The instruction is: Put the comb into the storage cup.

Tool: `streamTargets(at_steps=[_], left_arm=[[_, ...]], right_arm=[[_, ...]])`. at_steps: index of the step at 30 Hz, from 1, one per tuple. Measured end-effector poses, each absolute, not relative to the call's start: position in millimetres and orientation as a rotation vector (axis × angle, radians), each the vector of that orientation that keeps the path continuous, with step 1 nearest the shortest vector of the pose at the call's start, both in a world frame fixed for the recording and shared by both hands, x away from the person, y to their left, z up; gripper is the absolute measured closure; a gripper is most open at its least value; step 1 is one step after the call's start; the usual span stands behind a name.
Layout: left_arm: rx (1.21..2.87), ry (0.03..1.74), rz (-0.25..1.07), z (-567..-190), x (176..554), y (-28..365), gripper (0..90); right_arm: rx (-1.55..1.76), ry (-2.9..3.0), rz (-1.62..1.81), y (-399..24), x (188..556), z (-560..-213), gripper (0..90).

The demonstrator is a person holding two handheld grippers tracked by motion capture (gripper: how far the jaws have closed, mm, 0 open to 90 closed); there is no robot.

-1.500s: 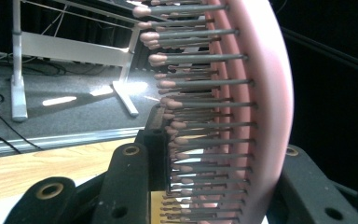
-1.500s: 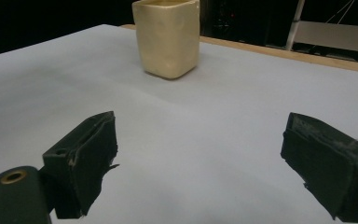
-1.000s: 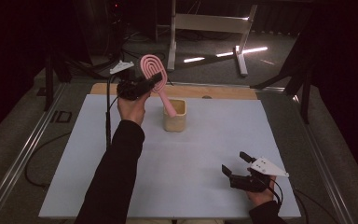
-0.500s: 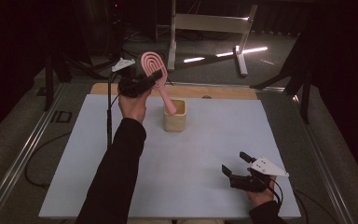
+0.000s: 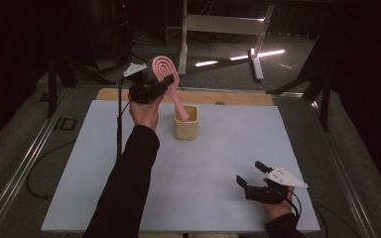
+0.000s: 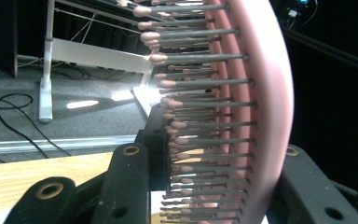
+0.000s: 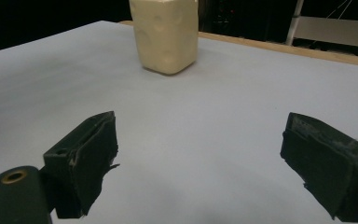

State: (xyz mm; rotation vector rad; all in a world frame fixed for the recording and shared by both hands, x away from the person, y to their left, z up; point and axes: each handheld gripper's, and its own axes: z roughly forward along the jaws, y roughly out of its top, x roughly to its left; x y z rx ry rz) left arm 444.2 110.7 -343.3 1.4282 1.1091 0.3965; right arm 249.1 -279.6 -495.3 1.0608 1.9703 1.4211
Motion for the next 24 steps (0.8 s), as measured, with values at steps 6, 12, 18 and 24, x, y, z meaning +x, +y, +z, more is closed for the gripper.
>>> streamTargets(at_steps=[6,12,18,24], left_arm=[[1.421,1.116,0.396,-346,446,106,64.8],[1.422,1.117,0.395,-350,448,103,64.8],[1.421,1.118,0.395,-351,448,101,64.8],[1.416,1.118,0.398,-352,448,100,64.8]], right_arm=[[1.061,1.97,1.427,-280,249,-495,10.7],[1.063,1.972,1.421,-280,249,-495,10.7],[1.062,1.972,1.42,-280,249,-495,10.8],[1.062,1.972,1.422,-280,249,-495,10.7]])
